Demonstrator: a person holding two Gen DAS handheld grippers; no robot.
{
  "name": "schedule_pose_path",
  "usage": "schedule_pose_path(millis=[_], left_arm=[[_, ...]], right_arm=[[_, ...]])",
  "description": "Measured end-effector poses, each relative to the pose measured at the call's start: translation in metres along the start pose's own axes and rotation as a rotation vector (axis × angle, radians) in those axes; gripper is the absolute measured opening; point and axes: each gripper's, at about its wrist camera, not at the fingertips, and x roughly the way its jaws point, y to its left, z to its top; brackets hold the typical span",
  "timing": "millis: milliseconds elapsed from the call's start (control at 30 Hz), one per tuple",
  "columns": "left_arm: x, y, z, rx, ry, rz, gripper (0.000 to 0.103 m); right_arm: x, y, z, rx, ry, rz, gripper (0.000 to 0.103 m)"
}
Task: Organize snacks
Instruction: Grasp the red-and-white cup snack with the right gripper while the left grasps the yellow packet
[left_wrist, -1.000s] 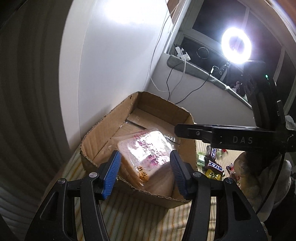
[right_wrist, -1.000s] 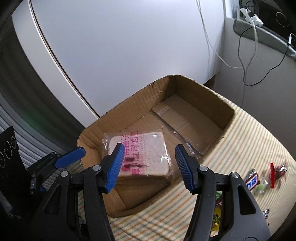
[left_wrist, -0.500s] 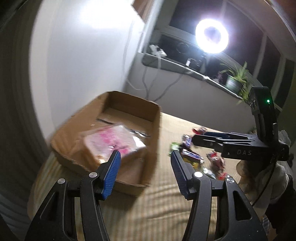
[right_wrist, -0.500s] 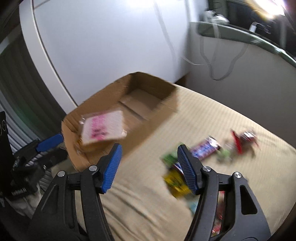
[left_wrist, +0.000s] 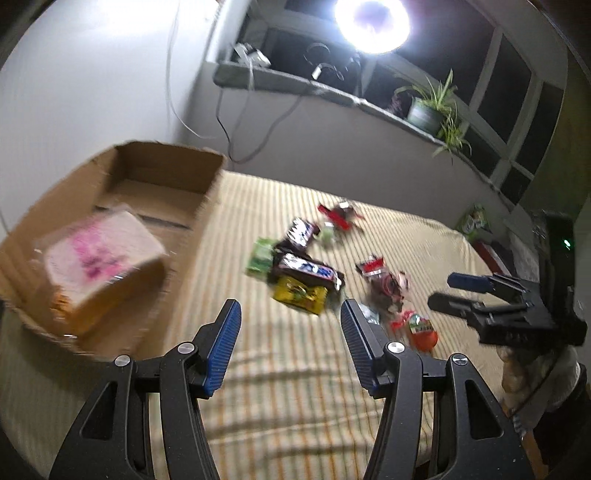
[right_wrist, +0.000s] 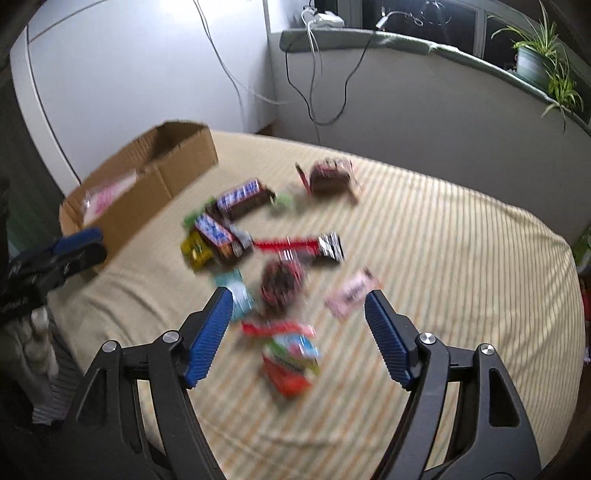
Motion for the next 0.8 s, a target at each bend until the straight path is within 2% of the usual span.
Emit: schedule_pose_path(millis=[233,367,533,667,800], left_arm=[[0.034,-0.005,-0.002,0.026,0.071,0.019,0.055],[0.043,-0.006,-0.002,0.037,0.094,0.023,0.055],[0.056,-0.006,0.003,0.043,0.116,0.028,0.055],[0.067,-0.012,0.009,0.069,0.132,0.042,0.056],[0.079,-0.015,0.011,0.112,0.16,0.049,0.056]], right_arm=[[0.013,0.003,-0.033,0.007,0.044,0.013,0.076],[0.023,0.004,-0.038,0.016,0.057,0.002,0.063],[0.035,0.006,-0.04,-0.004,0.079,-0.016,0.057],[0.036,0.005,-0.039,-0.009,0.074,-0.034,0.042],[0.035,0.0,-0.04,0.001,0.073,-0.033,0.042]])
